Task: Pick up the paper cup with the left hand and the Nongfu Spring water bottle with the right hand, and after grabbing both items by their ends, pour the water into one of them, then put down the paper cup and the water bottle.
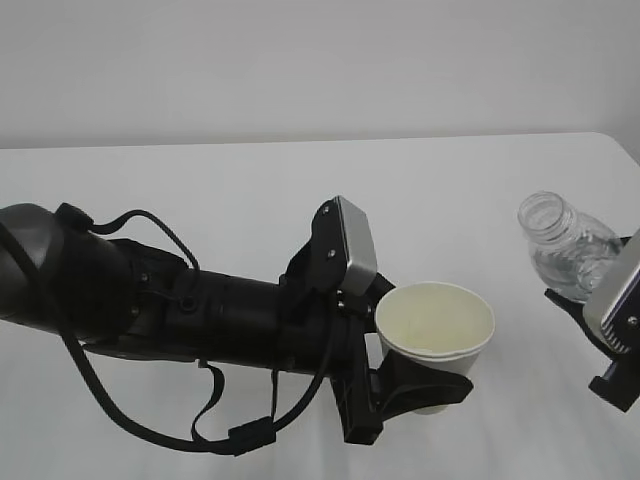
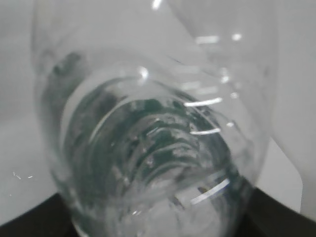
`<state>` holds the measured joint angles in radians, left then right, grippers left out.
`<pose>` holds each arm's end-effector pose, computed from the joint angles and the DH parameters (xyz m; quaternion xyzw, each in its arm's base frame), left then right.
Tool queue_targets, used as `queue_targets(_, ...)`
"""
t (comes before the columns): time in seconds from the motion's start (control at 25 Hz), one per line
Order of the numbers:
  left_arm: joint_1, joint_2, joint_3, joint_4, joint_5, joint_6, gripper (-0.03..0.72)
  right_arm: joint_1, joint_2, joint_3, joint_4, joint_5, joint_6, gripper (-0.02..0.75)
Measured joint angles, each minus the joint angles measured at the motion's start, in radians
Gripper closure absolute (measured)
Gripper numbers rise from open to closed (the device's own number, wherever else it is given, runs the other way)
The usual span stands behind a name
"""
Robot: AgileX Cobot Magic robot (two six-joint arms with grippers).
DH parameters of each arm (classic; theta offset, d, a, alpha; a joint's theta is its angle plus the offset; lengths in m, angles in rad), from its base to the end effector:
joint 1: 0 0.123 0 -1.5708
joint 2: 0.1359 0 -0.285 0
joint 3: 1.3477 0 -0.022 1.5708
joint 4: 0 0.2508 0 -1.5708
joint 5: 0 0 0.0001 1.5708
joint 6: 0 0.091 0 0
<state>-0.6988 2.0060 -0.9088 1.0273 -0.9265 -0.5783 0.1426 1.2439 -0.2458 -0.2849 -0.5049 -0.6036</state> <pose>0.2410 -0.2837 0.1357 0.5209 0.6108 -0.4232 0.4202 0.1954 0.0405 0.1810 -0.4331 0.7182 -0.1351 0.5275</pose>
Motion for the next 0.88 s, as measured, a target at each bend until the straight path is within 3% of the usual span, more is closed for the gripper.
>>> queue_targets(0.88, -0.038, 0.000, -0.020, 0.001, 0.021, -0.007, 0.195, 0.000, 0.000, 0.000, 0.017, 0.000, -0.219, 0.310)
